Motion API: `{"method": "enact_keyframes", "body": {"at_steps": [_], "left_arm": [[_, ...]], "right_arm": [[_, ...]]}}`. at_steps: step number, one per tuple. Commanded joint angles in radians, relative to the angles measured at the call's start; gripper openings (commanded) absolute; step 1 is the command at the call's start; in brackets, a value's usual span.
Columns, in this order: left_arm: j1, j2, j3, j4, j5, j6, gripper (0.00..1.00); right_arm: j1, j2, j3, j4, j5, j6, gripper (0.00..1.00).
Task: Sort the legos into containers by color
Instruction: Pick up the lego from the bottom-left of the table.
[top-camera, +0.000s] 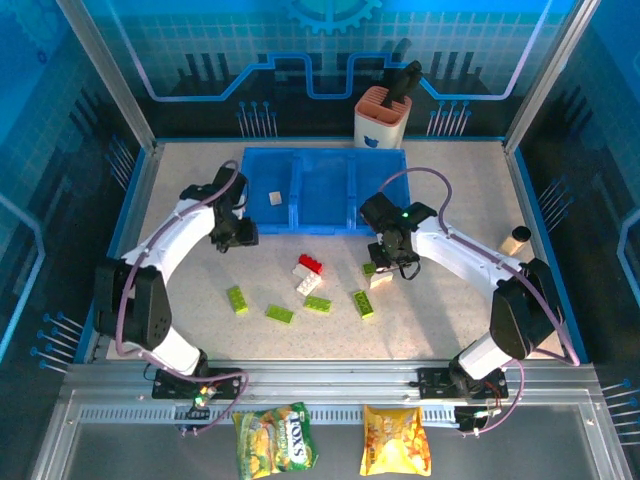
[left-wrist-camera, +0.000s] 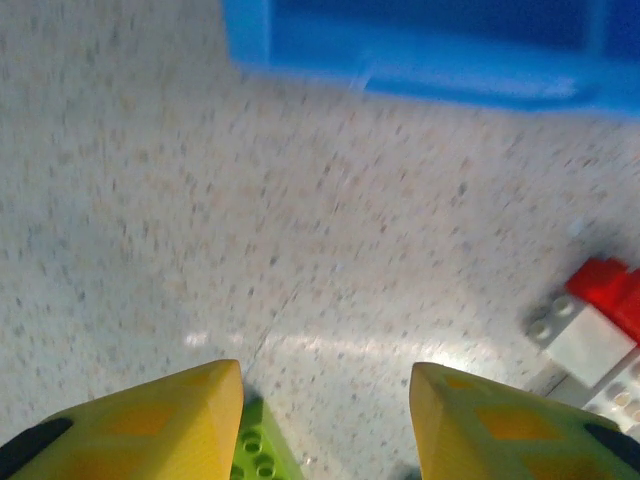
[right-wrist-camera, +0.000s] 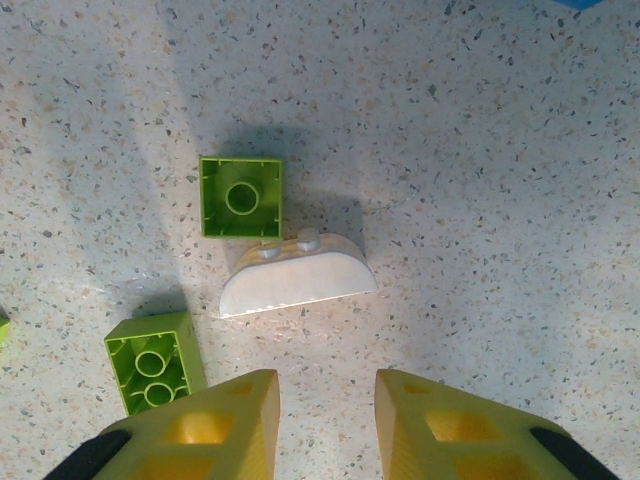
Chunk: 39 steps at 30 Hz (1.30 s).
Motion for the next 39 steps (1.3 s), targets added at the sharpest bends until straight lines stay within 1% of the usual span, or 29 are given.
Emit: {"method": "enact_keyframes", "body": {"at_steps": [1, 5, 10, 15, 19, 26, 32, 39], "left_arm": [[-0.005, -0.063, -0.096, 0.013, -0.012, -0.091, 0.49], [-0.009, -0.105, -0.206, 0.027, -0.046, -0.190, 0.51], [-0.030, -0.148, -0.341, 0.076, -0.036, -0.285, 0.52], [-0.047, -0.162, -0.425, 0.127, -0.012, -0.334, 0.56], [-0.055, -0.144, -0.460, 0.159, -0.001, -0.350, 0.56], [-0.055, -0.109, -0.489, 0.198, 0.016, -0.344, 0.47], [-0.058, -0.103, -0.481, 0.201, 0.030, -0.323, 0.40], [-0.059, -0.117, -0.471, 0.185, 0.027, -0.308, 0.36]], "right_arm": [[0.023, 0.015, -0.016, 0.005, -0.008, 0.008, 0.32], [0.029, 0.025, -0.019, 0.013, -0.021, -0.005, 0.32], [0.033, 0.036, -0.018, 0.021, -0.029, -0.031, 0.32], [0.033, 0.044, -0.027, 0.035, -0.048, -0.047, 0.32], [0.033, 0.048, -0.034, 0.036, -0.045, -0.054, 0.32], [0.033, 0.040, -0.030, 0.026, -0.040, -0.052, 0.32], [0.034, 0.038, -0.027, 0.021, -0.044, -0.049, 0.32], [0.035, 0.037, -0.020, 0.010, -0.039, -0.046, 0.32]]}}
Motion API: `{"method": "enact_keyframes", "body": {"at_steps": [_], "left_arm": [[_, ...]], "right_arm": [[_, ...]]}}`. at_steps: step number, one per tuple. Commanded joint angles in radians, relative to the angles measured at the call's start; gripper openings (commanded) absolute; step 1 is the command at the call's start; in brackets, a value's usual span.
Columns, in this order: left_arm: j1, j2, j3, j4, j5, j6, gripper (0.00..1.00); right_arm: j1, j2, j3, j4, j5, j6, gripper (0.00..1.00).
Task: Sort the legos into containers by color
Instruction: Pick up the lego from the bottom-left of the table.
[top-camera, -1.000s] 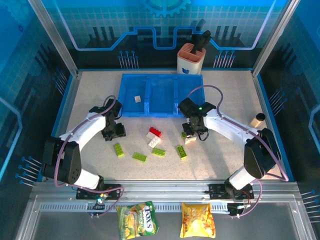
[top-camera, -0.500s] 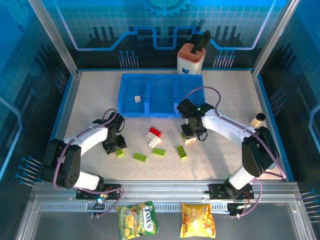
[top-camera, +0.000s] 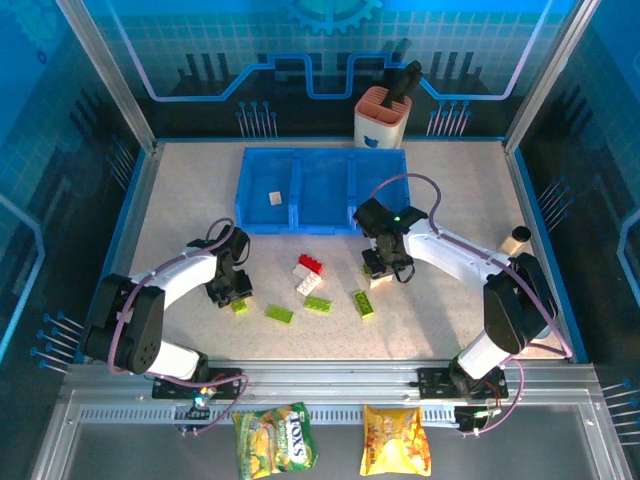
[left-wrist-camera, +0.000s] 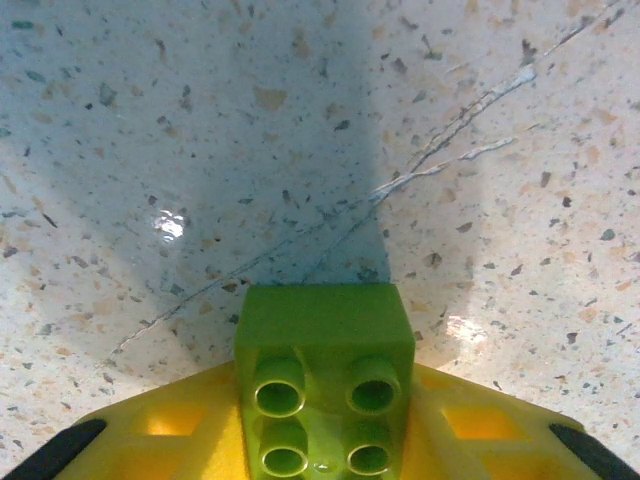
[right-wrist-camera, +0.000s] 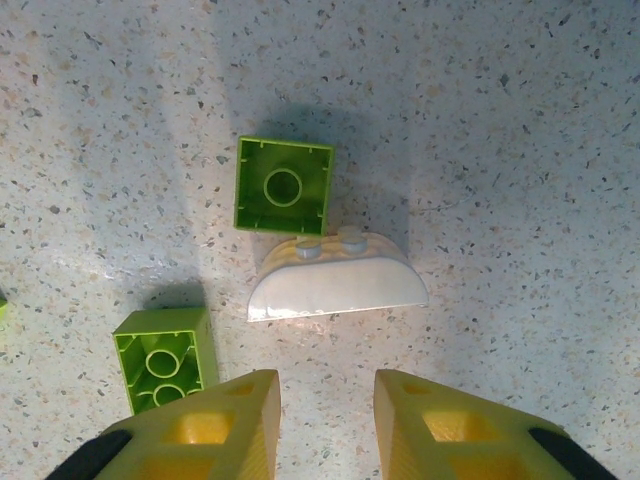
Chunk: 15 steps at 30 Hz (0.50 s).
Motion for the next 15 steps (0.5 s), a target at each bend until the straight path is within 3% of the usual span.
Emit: {"method": "enact_keyframes", "body": {"at_steps": [1, 8, 15], "left_arm": [[-0.008, -0.002, 0.011, -0.011, 0.027, 0.027, 0.36], [-0.015, -0.016, 0.075, -0.048, 0.040, 0.054, 0.36], [-0.077, 0.027, 0.212, -0.089, 0.037, 0.065, 0.36]], "right_arm": [[0.013, -0.003, 0.007, -0.030, -0.006, -0.001, 0.32], [0.013, -0.014, 0.008, -0.041, 0.005, 0.005, 0.32], [0.013, -0.032, -0.004, -0.058, 0.017, 0.015, 0.32]]}}
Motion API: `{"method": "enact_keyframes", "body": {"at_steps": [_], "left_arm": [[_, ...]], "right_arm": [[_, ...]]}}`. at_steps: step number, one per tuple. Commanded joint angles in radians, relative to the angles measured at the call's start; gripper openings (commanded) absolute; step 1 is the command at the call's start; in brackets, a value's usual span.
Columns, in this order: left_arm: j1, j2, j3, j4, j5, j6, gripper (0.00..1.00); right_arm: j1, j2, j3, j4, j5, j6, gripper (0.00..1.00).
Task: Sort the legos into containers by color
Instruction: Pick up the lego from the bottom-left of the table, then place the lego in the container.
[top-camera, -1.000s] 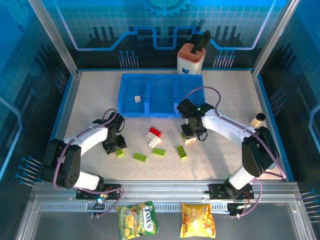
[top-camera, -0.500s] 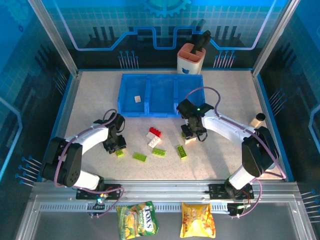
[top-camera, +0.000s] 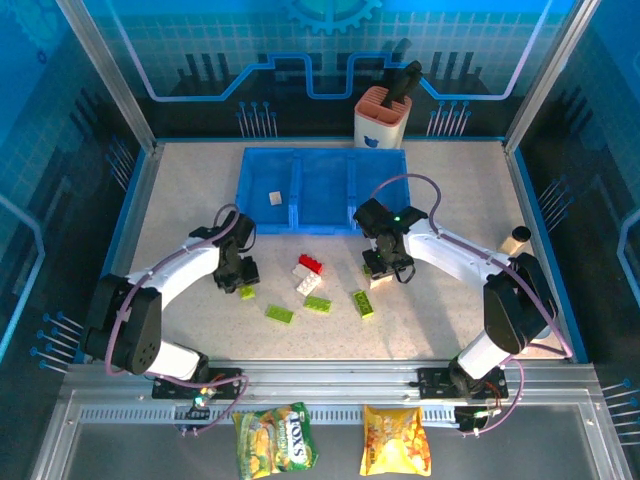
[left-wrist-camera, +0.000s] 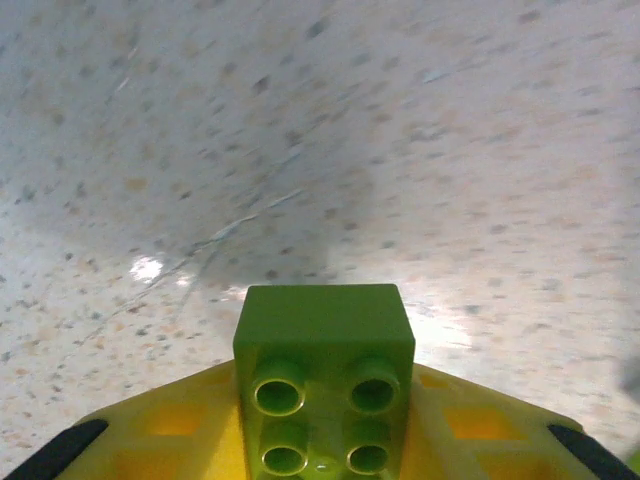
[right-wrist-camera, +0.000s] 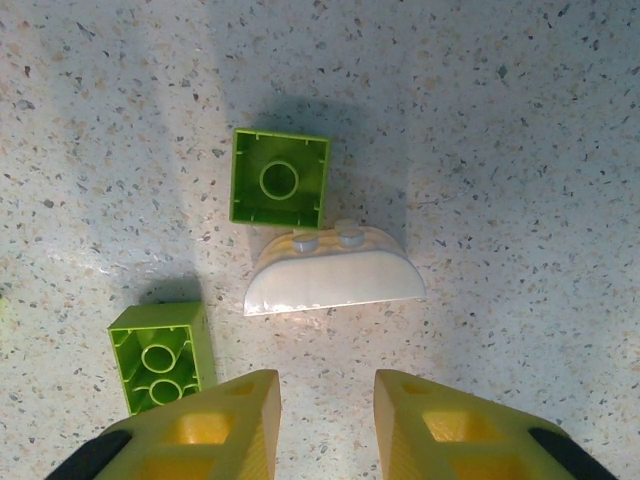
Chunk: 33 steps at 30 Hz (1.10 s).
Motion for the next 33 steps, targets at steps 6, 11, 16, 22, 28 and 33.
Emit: {"method": "enact_keyframes", "body": {"at_steps": [6, 11, 16, 22, 28, 33], "left_arm": [[-0.106, 0.120, 0.235, -0.072, 0.015, 0.033, 0.36], [-0.156, 0.222, 0.409, -0.101, 0.011, 0.059, 0.36], [-0.191, 0.339, 0.604, -0.137, 0.009, 0.103, 0.36], [-0.199, 0.479, 0.829, -0.193, -0.011, 0.156, 0.36], [-0.198, 0.653, 1.071, -0.249, -0.040, 0.213, 0.36], [-0.183, 0.805, 1.274, -0.301, -0.047, 0.238, 0.36]], "right_arm": [[0.013, -0.067, -0.023, -0.068, 0.037, 0.028, 0.32], [0.013, -0.112, -0.061, -0.081, 0.047, 0.054, 0.32], [0.013, -0.168, -0.107, -0.096, 0.055, 0.084, 0.32], [0.014, -0.227, -0.144, -0.126, 0.068, 0.121, 0.32], [0.019, -0.279, -0.173, -0.158, 0.083, 0.161, 0.32], [0.027, -0.333, -0.188, -0.200, 0.101, 0.198, 0.33]]}}
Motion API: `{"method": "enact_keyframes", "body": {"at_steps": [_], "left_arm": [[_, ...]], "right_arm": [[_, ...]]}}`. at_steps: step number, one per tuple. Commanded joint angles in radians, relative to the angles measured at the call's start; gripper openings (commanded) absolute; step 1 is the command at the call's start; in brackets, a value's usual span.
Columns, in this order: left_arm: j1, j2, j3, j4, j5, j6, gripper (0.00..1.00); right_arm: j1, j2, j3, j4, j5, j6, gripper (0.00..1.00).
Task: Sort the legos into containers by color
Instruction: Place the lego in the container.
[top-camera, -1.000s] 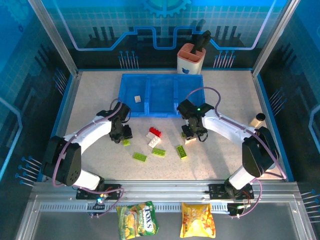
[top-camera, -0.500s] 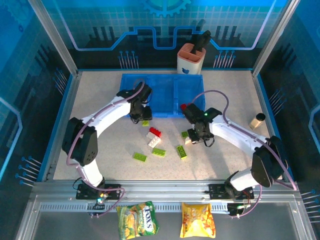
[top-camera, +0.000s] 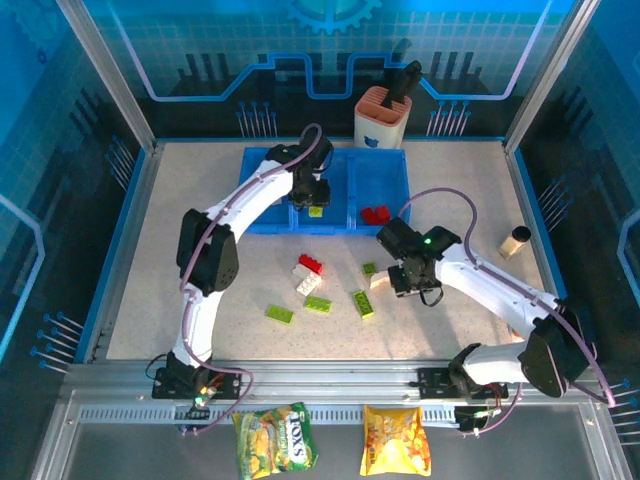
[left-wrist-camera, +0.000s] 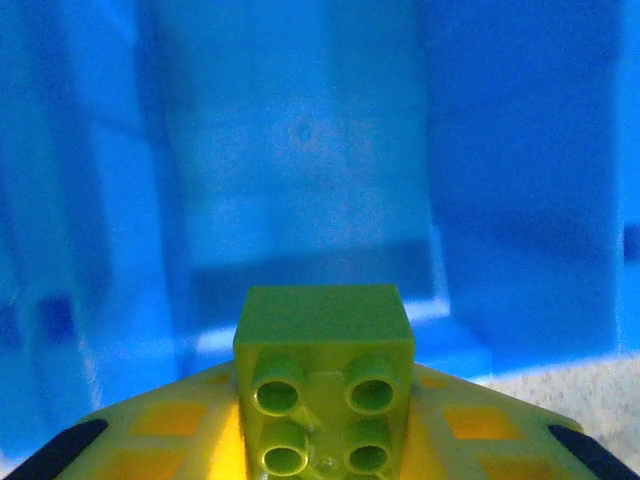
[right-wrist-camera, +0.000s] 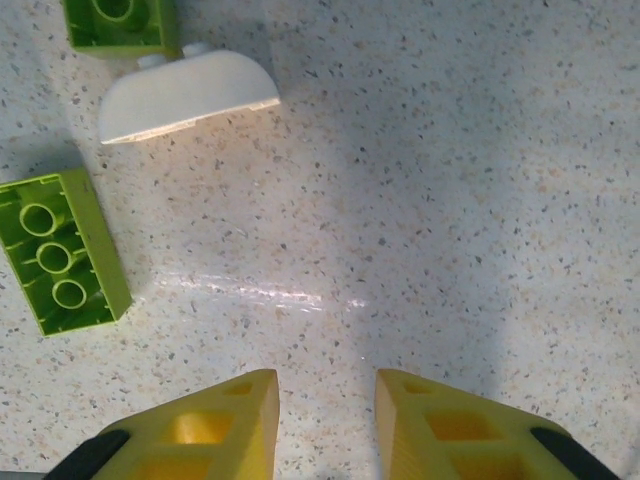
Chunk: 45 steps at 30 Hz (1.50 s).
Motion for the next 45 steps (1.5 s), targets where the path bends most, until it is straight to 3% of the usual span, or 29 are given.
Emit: {"method": "enact_keyframes", "body": {"at_steps": [1, 7, 24, 36, 45], "left_arm": [[0.012, 0.090, 0.118, -0.083, -0.018, 0.049, 0.36], [0.038, 0.217, 0.272, -0.109, -0.008, 0.064, 0.36], [0.065, 0.355, 0.344, 0.017, 0.030, 0.060, 0.37], [0.064, 0.364, 0.344, 0.033, 0.042, 0.060, 0.44], [0.061, 0.310, 0.335, 0.017, 0.055, 0.067, 0.45]], "right_arm": [[0.017, -0.052, -0.012, -0.070, 0.028, 0.054, 0.33], [0.027, -0.090, -0.011, -0.105, 0.040, 0.088, 0.33], [0.048, -0.102, -0.013, -0.139, 0.061, 0.126, 0.33], [0.048, -0.106, -0.009, -0.144, 0.065, 0.124, 0.33], [0.050, -0.113, -0.011, -0.136, 0.064, 0.126, 0.33]]}}
